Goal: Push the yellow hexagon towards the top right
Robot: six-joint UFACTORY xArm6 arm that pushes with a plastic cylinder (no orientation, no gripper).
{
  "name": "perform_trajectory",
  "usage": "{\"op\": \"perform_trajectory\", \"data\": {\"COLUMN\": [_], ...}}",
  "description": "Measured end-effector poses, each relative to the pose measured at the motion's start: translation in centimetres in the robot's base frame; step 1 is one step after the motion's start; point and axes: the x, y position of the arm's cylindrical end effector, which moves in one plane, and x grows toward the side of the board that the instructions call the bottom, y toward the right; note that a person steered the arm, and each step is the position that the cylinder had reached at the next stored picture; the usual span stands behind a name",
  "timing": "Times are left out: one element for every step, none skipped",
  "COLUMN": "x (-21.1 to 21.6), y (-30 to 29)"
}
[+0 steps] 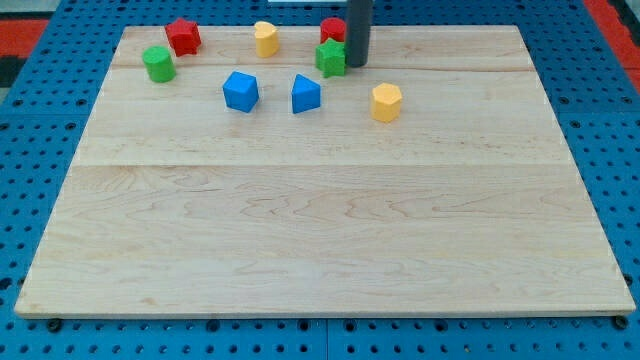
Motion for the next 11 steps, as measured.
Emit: {"op": "perform_trajectory", "data": {"x": [4.2, 5.8, 11.8, 13.8, 8.0, 2.8, -1.2, -2.8, -3.9, -3.5, -1.1], "y": [-0.9, -1.9, 0.7, 3.0, 3.5, 4.2, 4.6, 4.9, 7.4, 8.9, 5.8]}}
